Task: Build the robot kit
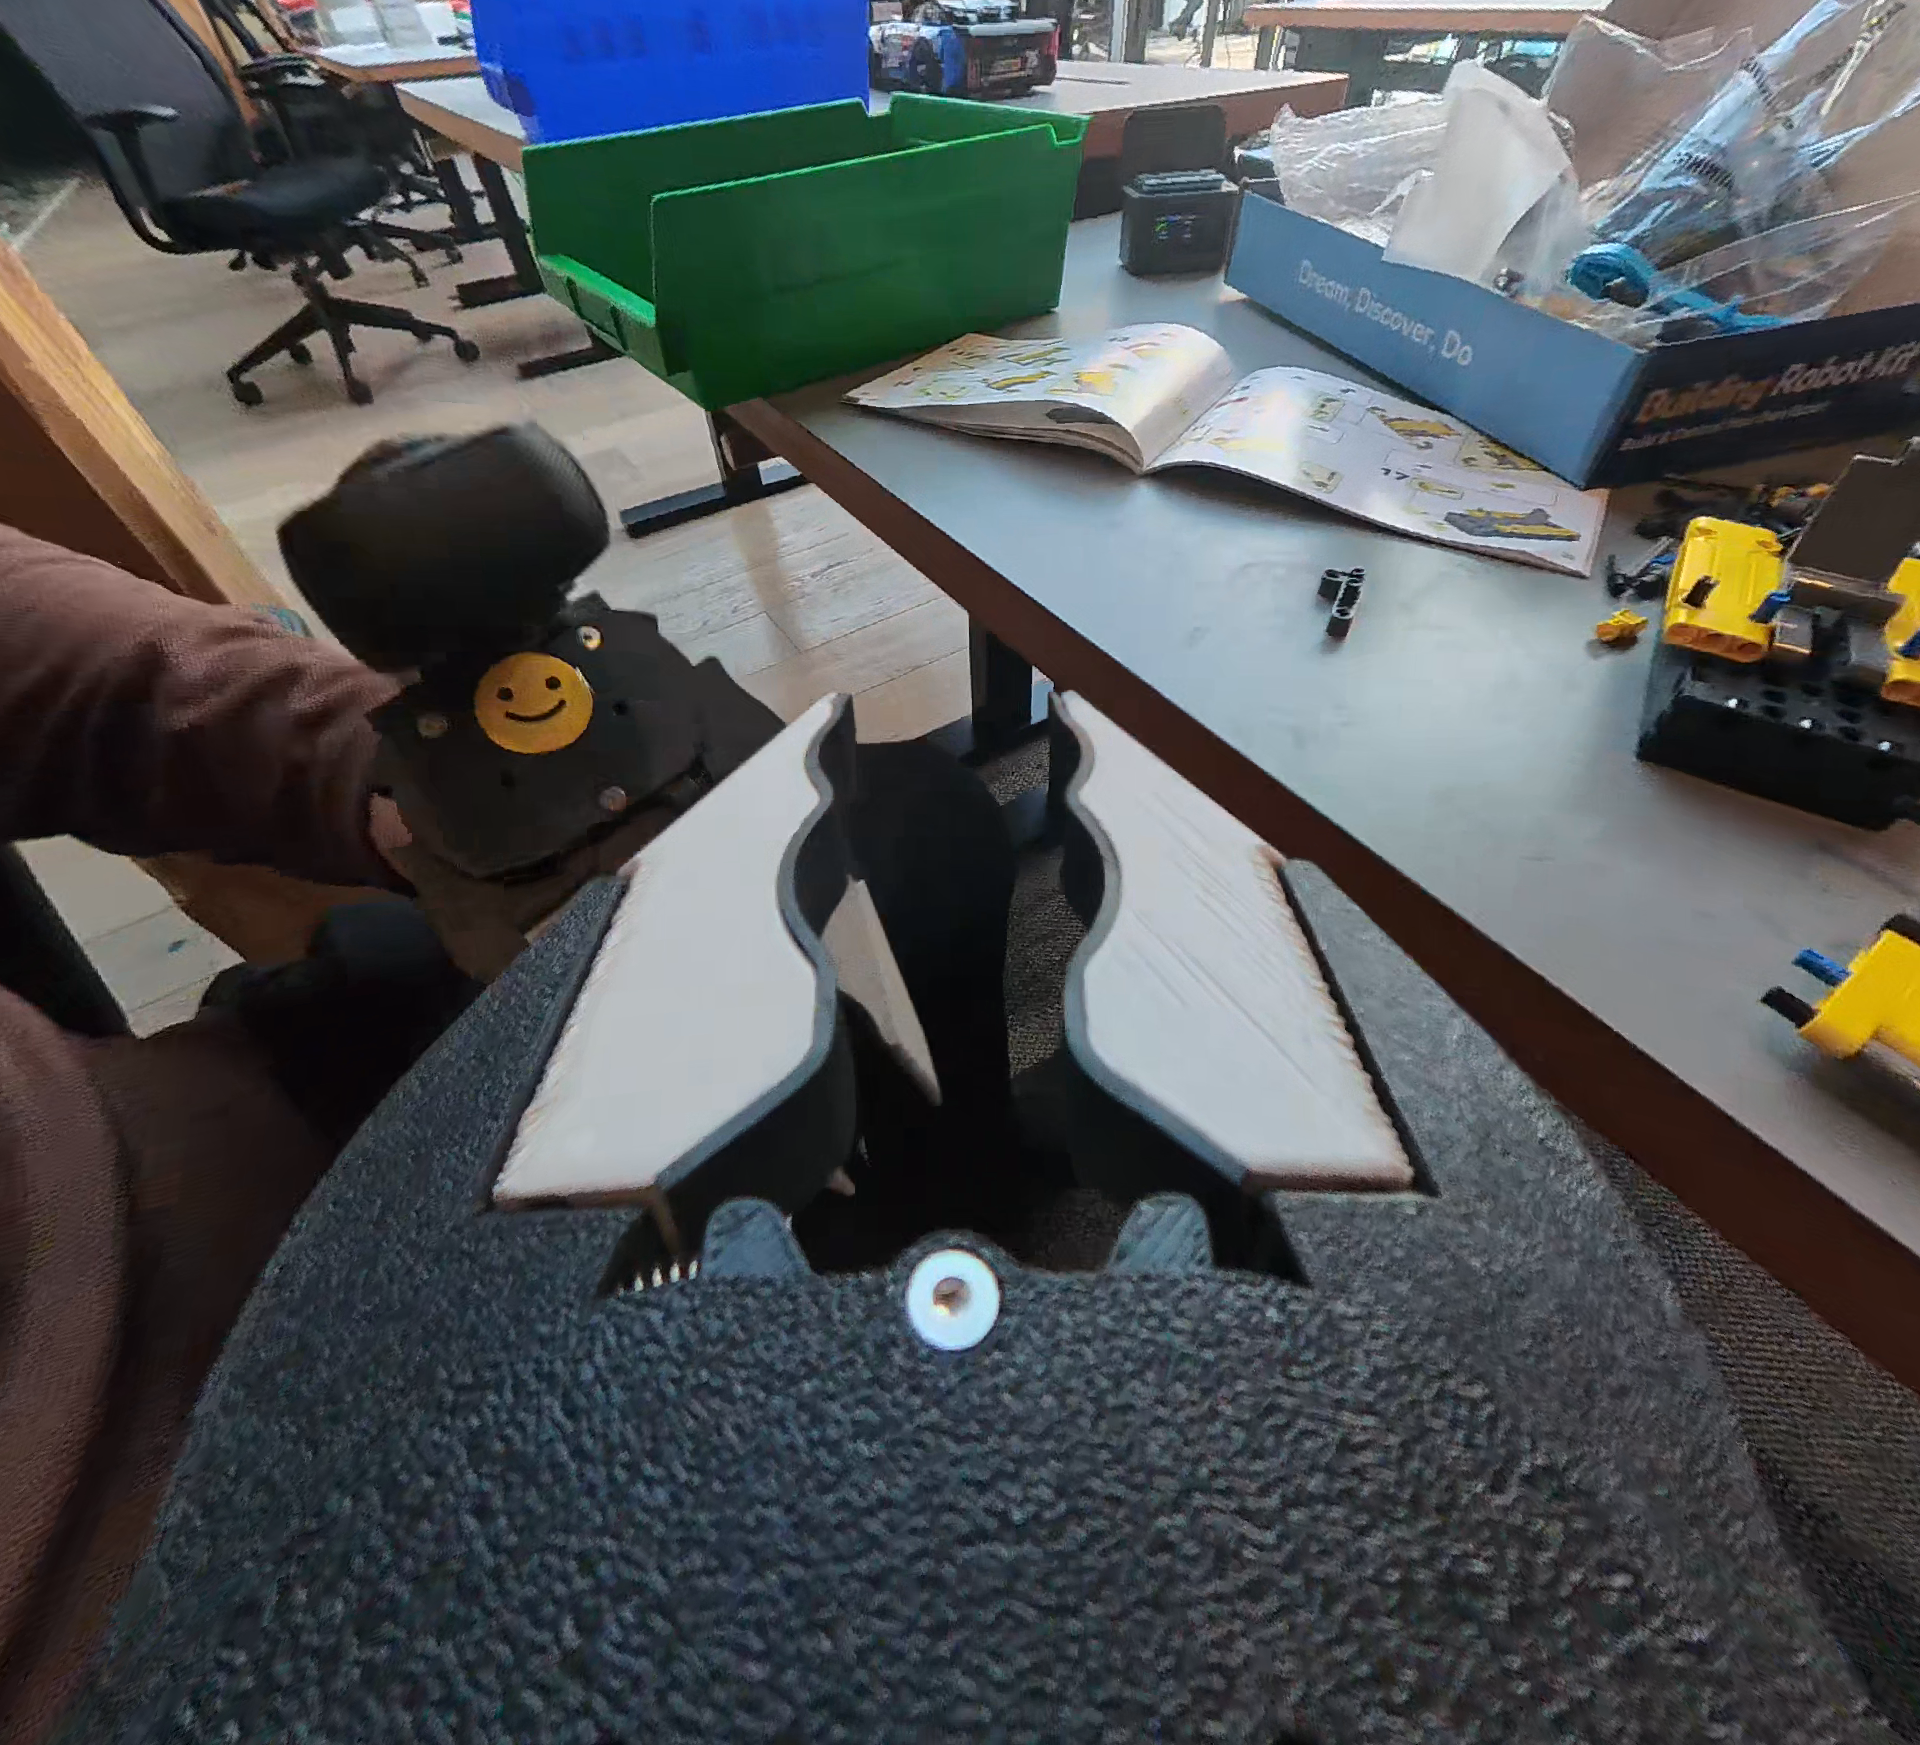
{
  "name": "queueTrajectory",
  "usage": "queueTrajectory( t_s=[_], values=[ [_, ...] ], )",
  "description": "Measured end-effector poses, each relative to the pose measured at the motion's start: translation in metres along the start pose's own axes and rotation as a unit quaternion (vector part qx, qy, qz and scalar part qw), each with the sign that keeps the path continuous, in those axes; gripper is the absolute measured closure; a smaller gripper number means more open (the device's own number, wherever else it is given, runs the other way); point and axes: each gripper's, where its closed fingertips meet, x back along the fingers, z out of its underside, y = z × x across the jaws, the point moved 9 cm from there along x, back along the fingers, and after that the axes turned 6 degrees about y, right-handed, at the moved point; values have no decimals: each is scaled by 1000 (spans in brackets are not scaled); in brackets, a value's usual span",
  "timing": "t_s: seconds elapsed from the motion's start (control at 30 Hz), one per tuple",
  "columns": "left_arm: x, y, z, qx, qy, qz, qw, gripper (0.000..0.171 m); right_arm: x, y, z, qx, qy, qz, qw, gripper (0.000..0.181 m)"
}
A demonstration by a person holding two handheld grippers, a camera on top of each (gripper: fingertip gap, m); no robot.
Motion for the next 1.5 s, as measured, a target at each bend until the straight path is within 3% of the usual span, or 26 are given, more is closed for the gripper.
queueTrajectory(
  t_s=[0.17,0.4,0.57,0.7,0.83,1.07,1.5],
  values=[
    [-13,-6,11,8,46,13,999,149,-2,-5,3,-10,10,19,1000,141],
    [-24,7,35,-31,127,-24,991,150,2,-48,11,-107,17,96,989,139],
    [-15,22,52,-104,180,-101,973,150,13,-81,7,-116,19,176,977,138],
    [3,28,56,-50,163,-90,981,150,24,-107,9,-134,53,244,959,118],
    [13,32,63,-38,176,-118,976,150,35,-127,7,-112,71,297,945,116],
    [20,41,78,-22,214,-137,967,151,29,-143,16,-132,96,262,951,104],
    [8,45,88,-4,249,-129,960,151,6,-150,25,-88,177,286,937,102]
  ],
)
